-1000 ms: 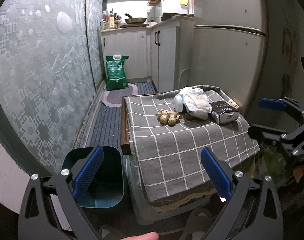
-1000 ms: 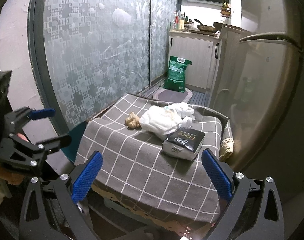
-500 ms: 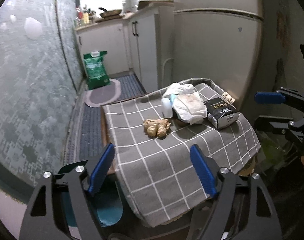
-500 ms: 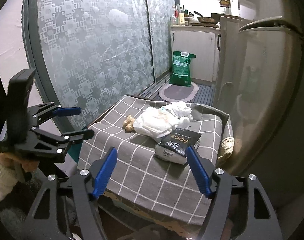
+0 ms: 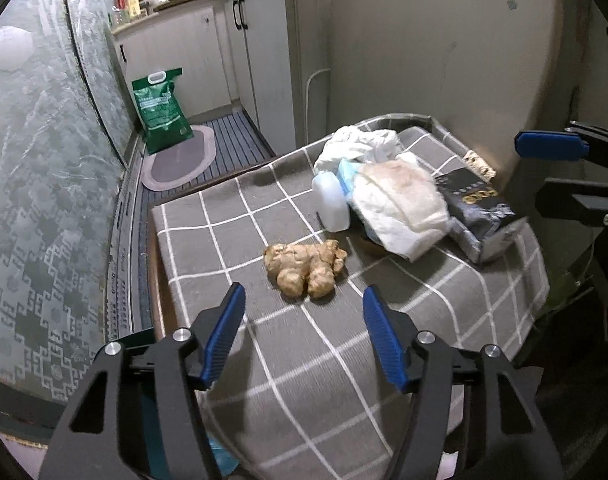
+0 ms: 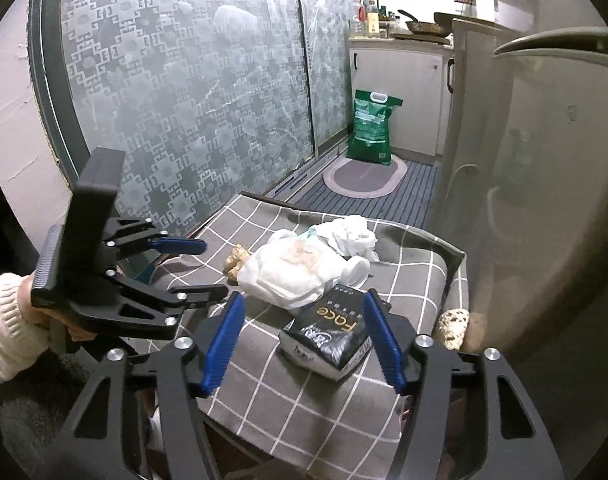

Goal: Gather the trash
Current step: 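Reach the left gripper to the ginger root and grasp it, then carry the ginger into the teal bin with the left gripper while the right gripper grasps white tissue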

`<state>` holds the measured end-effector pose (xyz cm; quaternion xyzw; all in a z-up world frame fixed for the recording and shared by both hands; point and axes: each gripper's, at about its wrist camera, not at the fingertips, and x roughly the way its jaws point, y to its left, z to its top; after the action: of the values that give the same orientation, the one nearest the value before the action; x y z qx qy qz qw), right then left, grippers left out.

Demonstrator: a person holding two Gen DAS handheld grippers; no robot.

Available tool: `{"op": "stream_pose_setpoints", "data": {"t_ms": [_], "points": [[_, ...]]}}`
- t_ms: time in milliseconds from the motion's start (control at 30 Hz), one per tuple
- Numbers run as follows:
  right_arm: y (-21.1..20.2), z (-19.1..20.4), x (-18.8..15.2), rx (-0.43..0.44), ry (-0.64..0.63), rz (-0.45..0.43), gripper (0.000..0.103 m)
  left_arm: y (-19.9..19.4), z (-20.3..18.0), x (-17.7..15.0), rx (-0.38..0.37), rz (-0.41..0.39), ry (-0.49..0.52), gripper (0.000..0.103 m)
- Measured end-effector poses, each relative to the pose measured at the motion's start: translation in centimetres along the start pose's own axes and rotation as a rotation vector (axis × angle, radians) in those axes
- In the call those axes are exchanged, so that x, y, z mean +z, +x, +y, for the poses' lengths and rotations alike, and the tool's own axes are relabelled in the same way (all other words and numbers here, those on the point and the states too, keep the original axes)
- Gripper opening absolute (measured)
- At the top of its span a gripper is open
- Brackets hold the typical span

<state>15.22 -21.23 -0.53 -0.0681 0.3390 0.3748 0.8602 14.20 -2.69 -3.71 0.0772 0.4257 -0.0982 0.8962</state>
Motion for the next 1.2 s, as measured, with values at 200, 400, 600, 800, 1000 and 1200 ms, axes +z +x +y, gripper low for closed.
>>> {"op": "stream_pose_setpoints", "data": {"t_ms": [200,400,600,800,1000,1200], "points": [[1.6,0.1,0.8,0.015,-0.023,0.032,0.056,1.4,0.6,1.3,-0.025,0.02,-0.006,0.059],[3.2,0.8,1.6,0.026,-0.059,0.07,0.048,2.9,0.9,2.1,-0.053,0.032,-0.003,0.053],[5.0,1.9,1.9,0.008,-0.088,0.11,0.035,2.5,1.4,1.8,-0.061,0.008,-0.021,0.05],[6.2,2.9,2.6,-0.027,-0.11,0.126,0.034,0.5,2.7,1.1,-0.082,-0.035,-0.087,0.05],[7.5,4.2,2.8,-0.129,-0.151,0.184,0.02,-1.9,5.0,0.0,-0.109,-0.088,-0.192,0.05],[7.4,4.8,3.2,-0.213,-0.155,0.198,0.002,-4.4,7.5,-2.0,-0.067,-0.138,-0.264,0.05]]}}
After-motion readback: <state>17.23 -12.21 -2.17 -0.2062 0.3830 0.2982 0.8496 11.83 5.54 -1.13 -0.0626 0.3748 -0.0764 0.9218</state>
